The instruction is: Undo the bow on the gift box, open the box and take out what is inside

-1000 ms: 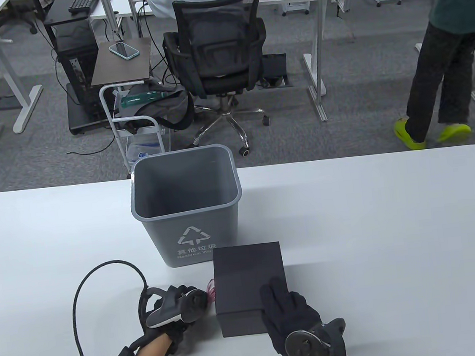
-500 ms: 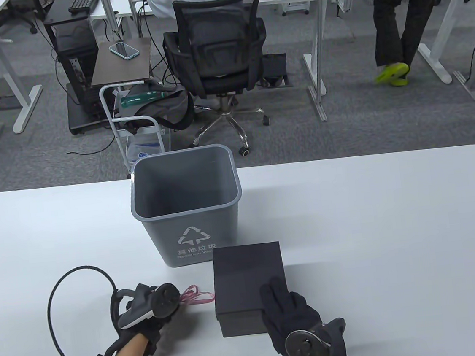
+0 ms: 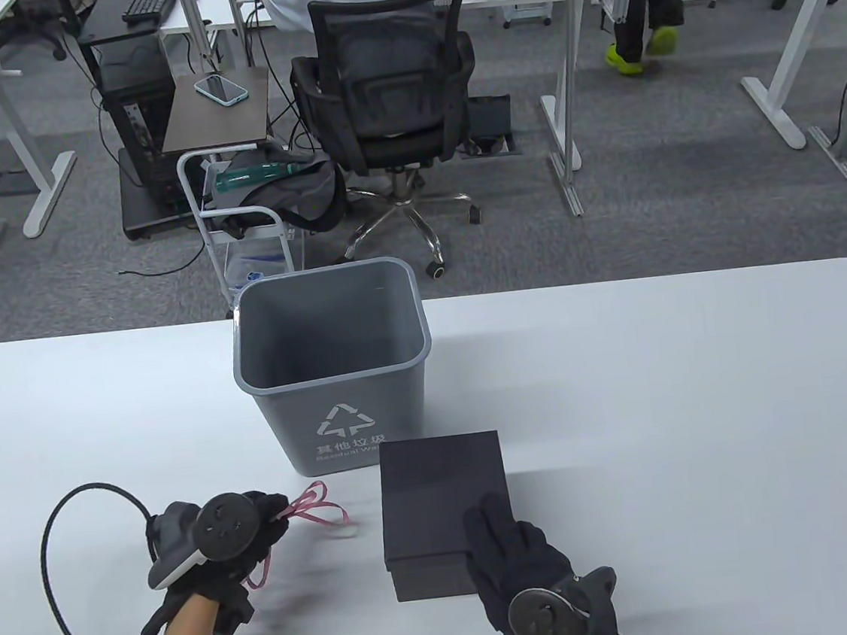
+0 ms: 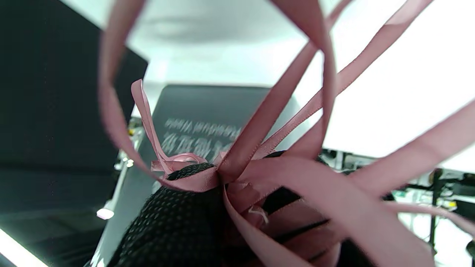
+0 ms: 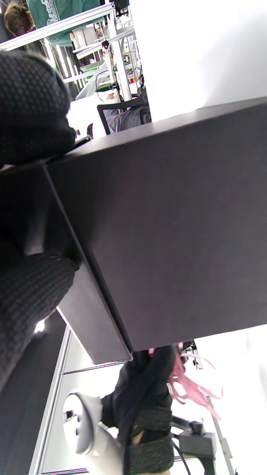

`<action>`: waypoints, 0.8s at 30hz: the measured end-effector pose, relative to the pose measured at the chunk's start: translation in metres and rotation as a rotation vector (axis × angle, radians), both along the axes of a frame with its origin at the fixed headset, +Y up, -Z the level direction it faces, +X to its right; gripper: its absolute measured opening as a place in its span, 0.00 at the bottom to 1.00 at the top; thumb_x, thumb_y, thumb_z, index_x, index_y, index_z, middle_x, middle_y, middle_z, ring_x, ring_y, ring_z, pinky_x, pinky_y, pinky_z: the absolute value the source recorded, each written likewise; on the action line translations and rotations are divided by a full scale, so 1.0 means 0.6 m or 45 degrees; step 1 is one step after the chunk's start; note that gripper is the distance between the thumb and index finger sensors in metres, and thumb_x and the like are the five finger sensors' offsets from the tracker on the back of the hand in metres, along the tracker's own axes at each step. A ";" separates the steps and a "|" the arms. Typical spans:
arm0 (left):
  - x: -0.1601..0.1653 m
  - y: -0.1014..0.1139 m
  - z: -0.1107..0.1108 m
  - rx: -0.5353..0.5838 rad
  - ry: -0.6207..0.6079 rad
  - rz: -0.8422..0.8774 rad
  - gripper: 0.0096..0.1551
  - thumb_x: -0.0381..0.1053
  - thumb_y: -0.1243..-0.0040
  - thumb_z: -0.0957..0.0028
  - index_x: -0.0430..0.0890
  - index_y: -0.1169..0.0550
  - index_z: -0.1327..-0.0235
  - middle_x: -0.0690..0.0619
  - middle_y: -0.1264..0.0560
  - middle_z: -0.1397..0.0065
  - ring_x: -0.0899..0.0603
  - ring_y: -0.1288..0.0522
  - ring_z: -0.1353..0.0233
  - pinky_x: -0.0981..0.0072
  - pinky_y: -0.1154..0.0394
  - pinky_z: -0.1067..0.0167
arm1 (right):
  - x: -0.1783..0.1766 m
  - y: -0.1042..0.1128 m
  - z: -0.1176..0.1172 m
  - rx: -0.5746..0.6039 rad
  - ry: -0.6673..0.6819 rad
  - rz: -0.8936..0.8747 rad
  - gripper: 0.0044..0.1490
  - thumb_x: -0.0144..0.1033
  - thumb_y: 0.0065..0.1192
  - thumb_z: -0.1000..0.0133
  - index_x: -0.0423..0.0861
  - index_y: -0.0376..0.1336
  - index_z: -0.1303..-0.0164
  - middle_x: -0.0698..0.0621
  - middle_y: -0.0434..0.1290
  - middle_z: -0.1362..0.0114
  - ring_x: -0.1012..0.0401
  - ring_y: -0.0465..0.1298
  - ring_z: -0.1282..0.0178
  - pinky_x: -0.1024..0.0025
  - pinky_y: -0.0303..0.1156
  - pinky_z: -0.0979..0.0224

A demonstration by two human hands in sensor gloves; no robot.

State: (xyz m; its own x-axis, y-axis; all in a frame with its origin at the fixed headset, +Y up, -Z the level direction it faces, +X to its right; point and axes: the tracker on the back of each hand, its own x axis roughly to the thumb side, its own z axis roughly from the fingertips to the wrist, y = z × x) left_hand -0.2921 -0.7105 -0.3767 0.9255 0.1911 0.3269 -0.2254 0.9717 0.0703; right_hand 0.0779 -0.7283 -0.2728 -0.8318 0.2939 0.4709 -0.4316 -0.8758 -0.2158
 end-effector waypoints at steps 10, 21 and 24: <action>0.057 0.209 0.055 0.259 -0.094 -0.008 0.19 0.51 0.26 0.47 0.50 0.14 0.44 0.50 0.12 0.49 0.45 0.13 0.51 0.59 0.13 0.52 | 0.001 0.001 -0.001 -0.004 0.004 -0.003 0.38 0.41 0.61 0.33 0.44 0.55 0.14 0.40 0.55 0.13 0.34 0.71 0.38 0.47 0.74 0.38; 0.104 0.344 0.002 0.611 0.041 0.221 0.19 0.50 0.28 0.46 0.55 0.16 0.41 0.53 0.14 0.42 0.44 0.15 0.43 0.53 0.17 0.41 | 0.001 0.001 0.000 -0.003 0.005 -0.001 0.38 0.42 0.61 0.33 0.44 0.55 0.14 0.39 0.55 0.13 0.34 0.72 0.38 0.47 0.74 0.38; 0.113 0.356 -0.032 0.658 0.090 0.284 0.19 0.50 0.28 0.45 0.57 0.16 0.41 0.55 0.15 0.41 0.45 0.16 0.41 0.53 0.18 0.39 | 0.002 0.002 -0.001 -0.010 0.006 -0.004 0.38 0.42 0.61 0.33 0.44 0.55 0.14 0.40 0.55 0.13 0.34 0.72 0.38 0.47 0.74 0.38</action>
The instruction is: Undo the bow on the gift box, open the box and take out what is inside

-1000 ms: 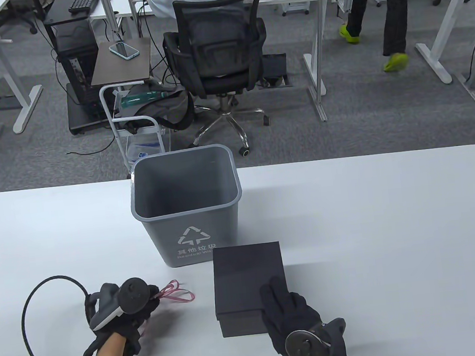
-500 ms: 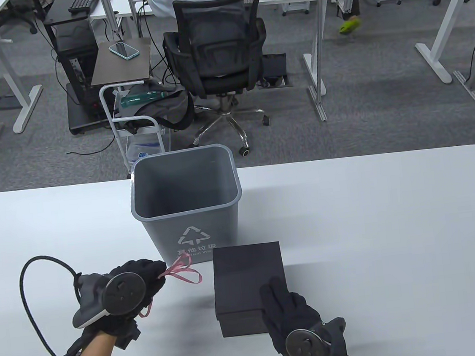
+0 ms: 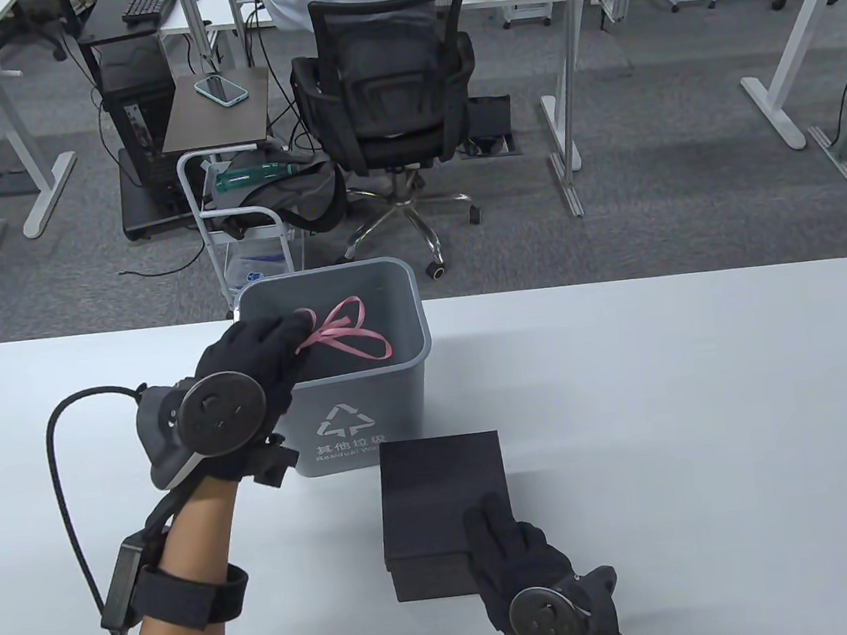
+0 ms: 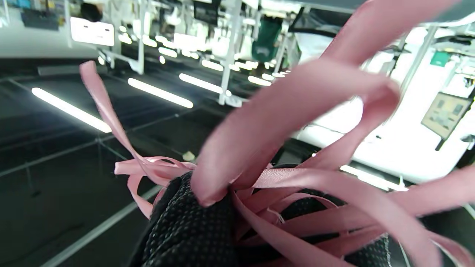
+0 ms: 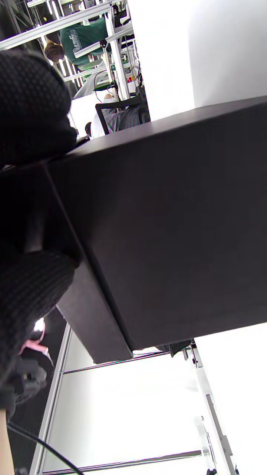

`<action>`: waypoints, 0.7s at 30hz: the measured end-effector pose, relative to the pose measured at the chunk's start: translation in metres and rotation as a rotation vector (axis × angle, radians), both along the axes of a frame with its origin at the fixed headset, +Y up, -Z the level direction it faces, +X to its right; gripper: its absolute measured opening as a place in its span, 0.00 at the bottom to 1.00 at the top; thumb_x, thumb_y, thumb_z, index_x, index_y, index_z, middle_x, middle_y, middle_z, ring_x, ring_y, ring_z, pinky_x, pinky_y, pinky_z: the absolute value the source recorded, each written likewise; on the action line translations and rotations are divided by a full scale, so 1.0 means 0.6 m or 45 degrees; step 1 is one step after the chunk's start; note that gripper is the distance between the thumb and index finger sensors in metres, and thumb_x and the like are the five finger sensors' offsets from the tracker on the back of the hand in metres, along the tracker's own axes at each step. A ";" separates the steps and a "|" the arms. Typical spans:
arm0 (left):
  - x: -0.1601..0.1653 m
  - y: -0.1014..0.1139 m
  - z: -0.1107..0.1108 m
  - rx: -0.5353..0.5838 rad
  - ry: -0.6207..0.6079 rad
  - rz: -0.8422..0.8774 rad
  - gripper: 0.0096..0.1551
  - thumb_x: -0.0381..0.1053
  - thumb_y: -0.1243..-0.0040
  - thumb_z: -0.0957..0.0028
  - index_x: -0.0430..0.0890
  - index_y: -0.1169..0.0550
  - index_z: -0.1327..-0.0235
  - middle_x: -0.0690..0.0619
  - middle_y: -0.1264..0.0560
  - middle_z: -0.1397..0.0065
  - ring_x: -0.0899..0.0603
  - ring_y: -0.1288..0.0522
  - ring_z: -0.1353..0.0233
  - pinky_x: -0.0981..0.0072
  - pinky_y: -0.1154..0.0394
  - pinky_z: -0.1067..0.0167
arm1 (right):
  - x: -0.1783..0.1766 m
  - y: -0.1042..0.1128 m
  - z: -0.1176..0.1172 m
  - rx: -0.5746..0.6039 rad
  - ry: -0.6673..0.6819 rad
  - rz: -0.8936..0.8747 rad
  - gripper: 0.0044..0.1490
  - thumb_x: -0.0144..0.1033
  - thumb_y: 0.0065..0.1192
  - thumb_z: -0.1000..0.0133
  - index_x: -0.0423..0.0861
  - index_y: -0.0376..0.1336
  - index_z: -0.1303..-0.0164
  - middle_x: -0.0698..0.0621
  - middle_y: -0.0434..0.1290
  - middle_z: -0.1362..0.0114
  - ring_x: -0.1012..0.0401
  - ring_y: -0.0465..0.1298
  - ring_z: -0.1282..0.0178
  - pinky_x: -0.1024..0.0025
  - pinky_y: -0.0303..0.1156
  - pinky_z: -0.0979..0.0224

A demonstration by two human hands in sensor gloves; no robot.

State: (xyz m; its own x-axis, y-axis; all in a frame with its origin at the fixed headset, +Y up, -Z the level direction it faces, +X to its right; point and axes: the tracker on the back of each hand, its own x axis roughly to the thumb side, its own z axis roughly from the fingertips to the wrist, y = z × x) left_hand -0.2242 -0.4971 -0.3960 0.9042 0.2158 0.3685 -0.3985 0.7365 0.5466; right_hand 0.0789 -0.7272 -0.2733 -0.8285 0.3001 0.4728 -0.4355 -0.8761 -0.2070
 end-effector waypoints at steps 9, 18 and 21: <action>0.010 -0.022 -0.115 -0.061 0.138 0.200 0.19 0.52 0.29 0.46 0.61 0.17 0.41 0.59 0.15 0.38 0.46 0.17 0.35 0.52 0.21 0.33 | 0.004 0.001 -0.002 -0.029 0.016 -0.028 0.38 0.42 0.62 0.33 0.44 0.55 0.14 0.40 0.54 0.13 0.34 0.71 0.38 0.47 0.74 0.38; -0.013 -0.052 -0.171 -0.686 0.291 0.187 0.39 0.70 0.30 0.51 0.52 0.20 0.30 0.48 0.19 0.29 0.36 0.22 0.29 0.41 0.26 0.29 | 0.007 0.002 -0.004 -0.049 0.025 -0.040 0.38 0.43 0.62 0.33 0.44 0.55 0.14 0.40 0.54 0.13 0.34 0.71 0.38 0.47 0.74 0.38; -0.026 -0.053 -0.169 -0.831 0.164 0.315 0.43 0.72 0.35 0.47 0.50 0.25 0.22 0.43 0.22 0.24 0.33 0.24 0.28 0.39 0.28 0.28 | 0.007 0.001 -0.004 -0.049 0.025 -0.040 0.38 0.43 0.62 0.33 0.44 0.55 0.13 0.40 0.54 0.13 0.34 0.71 0.38 0.47 0.74 0.38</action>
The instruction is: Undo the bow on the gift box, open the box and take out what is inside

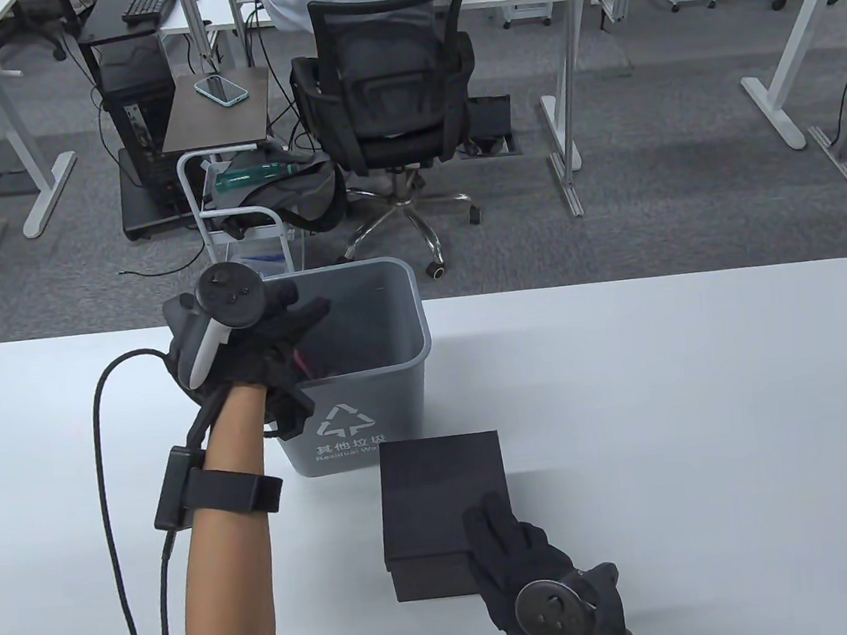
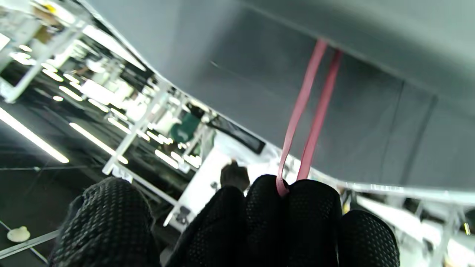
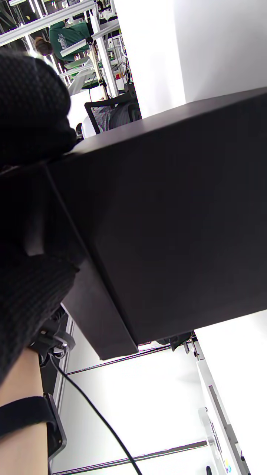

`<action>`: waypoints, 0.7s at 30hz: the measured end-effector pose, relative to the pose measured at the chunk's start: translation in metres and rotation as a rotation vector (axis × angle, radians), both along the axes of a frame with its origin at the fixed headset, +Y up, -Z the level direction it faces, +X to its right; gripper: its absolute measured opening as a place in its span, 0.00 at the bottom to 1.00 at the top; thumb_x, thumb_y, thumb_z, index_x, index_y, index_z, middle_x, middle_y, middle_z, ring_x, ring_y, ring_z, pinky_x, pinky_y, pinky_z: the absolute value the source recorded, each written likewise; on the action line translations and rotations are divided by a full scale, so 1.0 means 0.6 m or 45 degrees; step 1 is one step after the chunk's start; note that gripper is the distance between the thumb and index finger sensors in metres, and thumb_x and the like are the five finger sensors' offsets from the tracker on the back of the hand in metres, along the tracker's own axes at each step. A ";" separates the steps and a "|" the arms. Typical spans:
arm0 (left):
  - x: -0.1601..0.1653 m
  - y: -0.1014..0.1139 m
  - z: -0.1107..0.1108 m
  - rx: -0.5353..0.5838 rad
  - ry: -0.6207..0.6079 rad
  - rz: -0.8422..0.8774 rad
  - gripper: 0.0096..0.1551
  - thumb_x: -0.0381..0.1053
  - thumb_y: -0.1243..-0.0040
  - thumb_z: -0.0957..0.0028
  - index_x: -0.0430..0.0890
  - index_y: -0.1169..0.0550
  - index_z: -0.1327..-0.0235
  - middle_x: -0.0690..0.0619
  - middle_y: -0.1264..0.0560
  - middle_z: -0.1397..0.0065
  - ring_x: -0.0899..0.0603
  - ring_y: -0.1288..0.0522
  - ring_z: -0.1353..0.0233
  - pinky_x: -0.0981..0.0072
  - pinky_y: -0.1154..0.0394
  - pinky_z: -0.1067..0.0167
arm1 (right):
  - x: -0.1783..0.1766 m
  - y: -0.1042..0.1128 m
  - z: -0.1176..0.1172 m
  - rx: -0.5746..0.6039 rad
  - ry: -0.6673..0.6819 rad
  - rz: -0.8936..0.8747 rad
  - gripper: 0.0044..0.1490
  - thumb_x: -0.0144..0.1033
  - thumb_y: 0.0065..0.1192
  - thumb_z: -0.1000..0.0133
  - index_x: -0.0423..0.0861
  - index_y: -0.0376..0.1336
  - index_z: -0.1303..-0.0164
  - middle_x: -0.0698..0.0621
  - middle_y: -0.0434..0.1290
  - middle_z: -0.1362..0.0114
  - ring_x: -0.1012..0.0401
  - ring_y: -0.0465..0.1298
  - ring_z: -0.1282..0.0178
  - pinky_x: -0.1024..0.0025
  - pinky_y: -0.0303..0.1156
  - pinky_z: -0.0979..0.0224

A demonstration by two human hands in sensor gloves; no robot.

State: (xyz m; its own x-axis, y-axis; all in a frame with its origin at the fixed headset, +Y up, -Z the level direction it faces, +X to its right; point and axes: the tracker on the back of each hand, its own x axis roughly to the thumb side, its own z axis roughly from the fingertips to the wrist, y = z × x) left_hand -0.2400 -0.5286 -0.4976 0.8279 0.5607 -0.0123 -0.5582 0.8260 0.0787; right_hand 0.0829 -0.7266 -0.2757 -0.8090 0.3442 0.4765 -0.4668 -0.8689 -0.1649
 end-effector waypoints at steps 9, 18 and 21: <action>-0.011 0.009 0.031 0.121 -0.124 0.160 0.45 0.75 0.45 0.42 0.53 0.32 0.15 0.40 0.27 0.17 0.33 0.17 0.40 0.41 0.23 0.38 | 0.000 -0.002 -0.001 -0.001 -0.004 -0.001 0.38 0.43 0.61 0.33 0.44 0.55 0.13 0.40 0.54 0.12 0.34 0.71 0.38 0.47 0.74 0.37; 0.032 0.017 0.123 0.406 -0.315 0.031 0.46 0.75 0.45 0.43 0.52 0.32 0.16 0.39 0.31 0.15 0.31 0.22 0.32 0.39 0.26 0.33 | 0.005 -0.003 -0.004 -0.012 0.008 -0.035 0.38 0.43 0.61 0.33 0.45 0.56 0.14 0.40 0.54 0.12 0.34 0.71 0.38 0.47 0.74 0.38; 0.056 -0.006 0.202 0.620 -0.389 -0.084 0.46 0.75 0.44 0.42 0.50 0.33 0.16 0.39 0.30 0.16 0.32 0.22 0.32 0.40 0.25 0.34 | 0.012 -0.004 -0.008 -0.037 0.028 -0.096 0.37 0.42 0.61 0.33 0.46 0.56 0.14 0.41 0.53 0.12 0.34 0.71 0.37 0.47 0.73 0.37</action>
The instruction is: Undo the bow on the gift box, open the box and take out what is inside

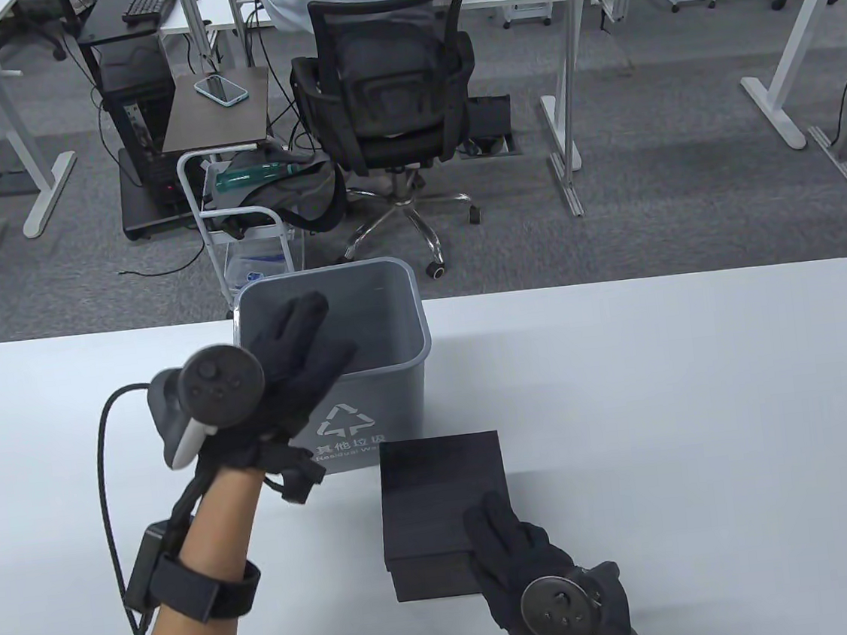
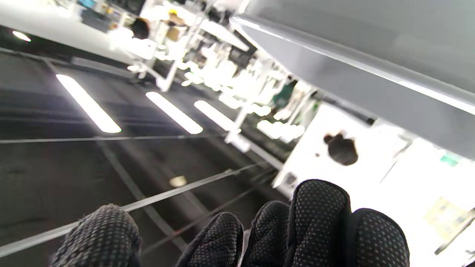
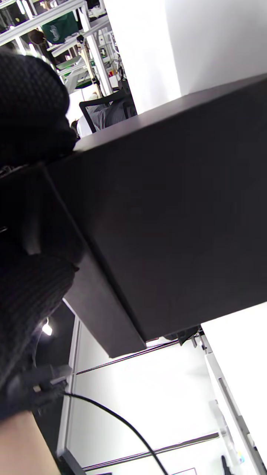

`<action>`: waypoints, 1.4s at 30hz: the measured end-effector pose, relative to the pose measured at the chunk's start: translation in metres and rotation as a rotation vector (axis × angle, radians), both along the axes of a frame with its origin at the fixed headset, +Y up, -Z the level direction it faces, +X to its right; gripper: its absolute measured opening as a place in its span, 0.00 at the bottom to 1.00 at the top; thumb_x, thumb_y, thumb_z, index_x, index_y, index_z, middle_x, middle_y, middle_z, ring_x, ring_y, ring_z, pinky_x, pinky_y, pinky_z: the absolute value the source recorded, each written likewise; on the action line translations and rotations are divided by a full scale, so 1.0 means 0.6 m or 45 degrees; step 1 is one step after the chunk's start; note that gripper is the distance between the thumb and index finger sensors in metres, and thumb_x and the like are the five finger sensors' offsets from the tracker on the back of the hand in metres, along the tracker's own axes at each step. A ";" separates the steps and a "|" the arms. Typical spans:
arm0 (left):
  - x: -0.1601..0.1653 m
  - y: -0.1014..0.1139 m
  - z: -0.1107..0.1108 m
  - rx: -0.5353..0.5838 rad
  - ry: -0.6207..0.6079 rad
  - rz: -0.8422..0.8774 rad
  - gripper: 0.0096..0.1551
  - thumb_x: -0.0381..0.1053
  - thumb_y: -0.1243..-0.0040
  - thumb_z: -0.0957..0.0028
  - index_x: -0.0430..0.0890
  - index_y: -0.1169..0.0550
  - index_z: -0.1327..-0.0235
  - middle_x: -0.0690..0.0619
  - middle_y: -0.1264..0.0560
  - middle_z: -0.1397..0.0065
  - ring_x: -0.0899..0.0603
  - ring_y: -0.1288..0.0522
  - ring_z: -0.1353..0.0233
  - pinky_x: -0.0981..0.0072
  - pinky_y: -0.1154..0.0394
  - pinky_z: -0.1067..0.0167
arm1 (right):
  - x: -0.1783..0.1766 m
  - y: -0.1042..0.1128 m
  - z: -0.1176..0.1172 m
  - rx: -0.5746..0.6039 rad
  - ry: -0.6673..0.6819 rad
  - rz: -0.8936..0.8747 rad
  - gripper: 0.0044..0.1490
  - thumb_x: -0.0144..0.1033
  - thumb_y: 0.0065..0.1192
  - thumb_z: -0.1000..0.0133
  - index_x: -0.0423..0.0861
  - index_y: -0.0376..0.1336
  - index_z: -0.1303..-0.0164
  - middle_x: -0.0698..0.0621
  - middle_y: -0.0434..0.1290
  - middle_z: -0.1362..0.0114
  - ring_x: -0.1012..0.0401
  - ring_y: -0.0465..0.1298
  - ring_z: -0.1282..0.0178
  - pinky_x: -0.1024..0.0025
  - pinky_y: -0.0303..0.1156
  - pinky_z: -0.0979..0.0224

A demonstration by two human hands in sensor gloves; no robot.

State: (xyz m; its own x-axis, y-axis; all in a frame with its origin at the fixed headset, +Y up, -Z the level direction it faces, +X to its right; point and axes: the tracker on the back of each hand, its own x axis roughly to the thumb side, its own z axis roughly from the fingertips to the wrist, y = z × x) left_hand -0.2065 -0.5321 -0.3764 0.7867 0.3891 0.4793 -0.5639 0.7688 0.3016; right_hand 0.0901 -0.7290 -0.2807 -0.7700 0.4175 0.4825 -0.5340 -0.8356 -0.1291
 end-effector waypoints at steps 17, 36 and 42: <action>0.047 -0.341 0.117 -0.451 -0.074 -0.178 0.63 0.78 0.49 0.43 0.34 0.48 0.14 0.32 0.33 0.16 0.27 0.25 0.27 0.36 0.25 0.34 | 0.026 -0.028 -0.029 -0.113 0.148 -0.121 0.49 0.38 0.70 0.37 0.52 0.45 0.12 0.42 0.40 0.11 0.29 0.60 0.23 0.34 0.61 0.26; 0.063 -0.360 0.114 -0.385 -0.174 -0.134 0.62 0.74 0.51 0.39 0.31 0.56 0.17 0.29 0.43 0.14 0.26 0.31 0.23 0.37 0.28 0.31 | 0.016 -0.013 -0.017 0.023 0.139 -0.048 0.47 0.34 0.68 0.37 0.49 0.46 0.12 0.38 0.41 0.12 0.29 0.60 0.23 0.38 0.61 0.24; 0.061 -0.347 0.123 -0.250 -0.184 -0.128 0.61 0.75 0.53 0.39 0.35 0.58 0.16 0.31 0.47 0.12 0.26 0.34 0.20 0.36 0.29 0.31 | 0.021 0.002 -0.008 0.138 0.127 -0.072 0.47 0.34 0.69 0.37 0.49 0.46 0.12 0.39 0.41 0.12 0.30 0.60 0.23 0.39 0.61 0.24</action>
